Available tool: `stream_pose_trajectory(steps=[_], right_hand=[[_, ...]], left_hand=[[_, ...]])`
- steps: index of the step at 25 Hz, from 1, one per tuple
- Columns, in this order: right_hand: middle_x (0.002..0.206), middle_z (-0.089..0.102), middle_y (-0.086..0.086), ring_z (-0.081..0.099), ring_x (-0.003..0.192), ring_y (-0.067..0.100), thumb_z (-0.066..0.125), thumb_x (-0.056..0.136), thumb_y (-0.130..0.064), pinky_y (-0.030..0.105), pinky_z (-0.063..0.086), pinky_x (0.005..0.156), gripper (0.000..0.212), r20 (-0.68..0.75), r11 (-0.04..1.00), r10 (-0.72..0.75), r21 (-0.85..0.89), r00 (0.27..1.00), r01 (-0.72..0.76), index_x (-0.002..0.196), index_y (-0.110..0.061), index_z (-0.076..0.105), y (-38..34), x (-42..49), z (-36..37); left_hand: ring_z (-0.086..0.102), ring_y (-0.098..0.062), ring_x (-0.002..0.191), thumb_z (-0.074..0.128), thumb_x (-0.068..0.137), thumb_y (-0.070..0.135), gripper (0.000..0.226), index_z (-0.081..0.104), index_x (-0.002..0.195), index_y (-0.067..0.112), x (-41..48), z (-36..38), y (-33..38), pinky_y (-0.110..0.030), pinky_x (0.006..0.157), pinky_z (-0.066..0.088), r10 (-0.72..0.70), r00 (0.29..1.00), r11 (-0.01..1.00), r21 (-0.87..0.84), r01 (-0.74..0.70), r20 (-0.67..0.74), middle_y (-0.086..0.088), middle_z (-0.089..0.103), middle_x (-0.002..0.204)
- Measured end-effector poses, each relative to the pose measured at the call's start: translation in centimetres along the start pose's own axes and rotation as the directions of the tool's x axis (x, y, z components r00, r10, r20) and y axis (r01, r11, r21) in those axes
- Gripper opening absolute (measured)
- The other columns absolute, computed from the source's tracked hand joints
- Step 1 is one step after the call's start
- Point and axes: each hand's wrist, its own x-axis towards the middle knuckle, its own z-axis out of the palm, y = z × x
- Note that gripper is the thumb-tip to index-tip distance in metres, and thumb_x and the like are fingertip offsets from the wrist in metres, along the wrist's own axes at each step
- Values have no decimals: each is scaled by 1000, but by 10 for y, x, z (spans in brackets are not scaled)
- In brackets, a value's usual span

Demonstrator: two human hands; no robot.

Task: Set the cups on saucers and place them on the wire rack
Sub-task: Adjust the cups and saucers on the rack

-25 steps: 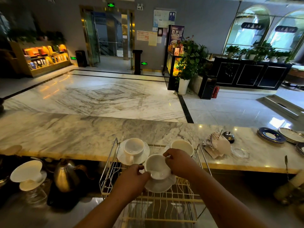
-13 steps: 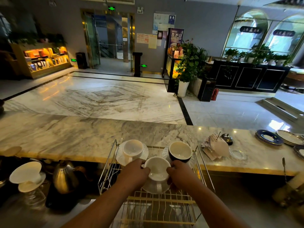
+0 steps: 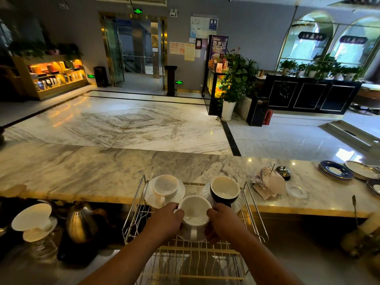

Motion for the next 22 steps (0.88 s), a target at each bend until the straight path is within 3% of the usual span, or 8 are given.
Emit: stream_pose_trajectory(steps=[3, 6, 10, 13, 16, 18, 22], right_hand=[[75, 77, 14, 76, 60, 25, 48, 106, -26, 34, 62, 54, 12, 8, 1000, -2, 7, 1000, 1, 110, -20, 58, 1, 0, 0], [78, 76, 10, 73, 56, 17, 48, 106, -35, 29, 61, 52, 16, -18, 998, -55, -24, 998, 54, 100, -27, 61, 8, -3, -5], [74, 70, -1, 68, 60, 9, 57, 101, -40, 28, 58, 55, 18, -321, 940, -247, -310, 914, 145, 85, -33, 61, 31, -3, -23], [77, 70, -4, 69, 63, 9, 66, 95, -42, 35, 62, 57, 14, -475, 963, -228, -242, 850, 124, 86, -32, 60, 36, 2, -35], [80, 72, -5, 71, 65, 9, 71, 91, -44, 35, 63, 59, 15, -466, 972, -181, -217, 866, 87, 93, -31, 63, 35, 12, -38], [79, 72, -7, 70, 67, 7, 70, 93, -42, 38, 64, 65, 13, -424, 962, -206, -253, 882, 103, 94, -29, 68, 36, 18, -38], [75, 72, -5, 70, 63, 9, 65, 97, -39, 41, 65, 65, 12, -387, 947, -238, -297, 891, 124, 89, -30, 69, 37, 23, -37]], left_hand=[[69, -16, 93, 48, 102, 44, 29, 66, 120, 32, 1, 3, -2, -45, 88, 60, 16, 1000, 1000, -24, -16, -14, 2, 72, 108], [70, -12, 83, 45, 103, 53, 29, 67, 96, 35, -3, 0, -10, -42, 83, 61, 25, 998, 1000, 20, -23, -56, 6, 75, 92], [66, -4, 63, 53, 98, 58, 29, 61, 83, 34, -7, -14, -30, -33, 61, 58, 76, 957, 981, 191, -21, -281, 10, 70, 74], [64, -3, 63, 57, 91, 66, 34, 56, 85, 33, -4, -26, -32, -26, 52, 46, 40, 907, 986, 165, 33, -419, 11, 67, 75], [63, -4, 73, 61, 89, 67, 37, 62, 94, 31, 5, -31, -30, -26, 57, 45, -17, 920, 988, 135, 76, -390, 14, 67, 84], [63, -4, 73, 64, 90, 63, 30, 65, 88, 33, 10, -30, -29, -27, 59, 46, -22, 933, 986, 145, 80, -360, 13, 69, 83], [63, -4, 65, 66, 92, 50, 24, 64, 76, 33, 11, -31, -25, -26, 53, 42, -26, 934, 984, 157, 87, -356, 11, 69, 72]])
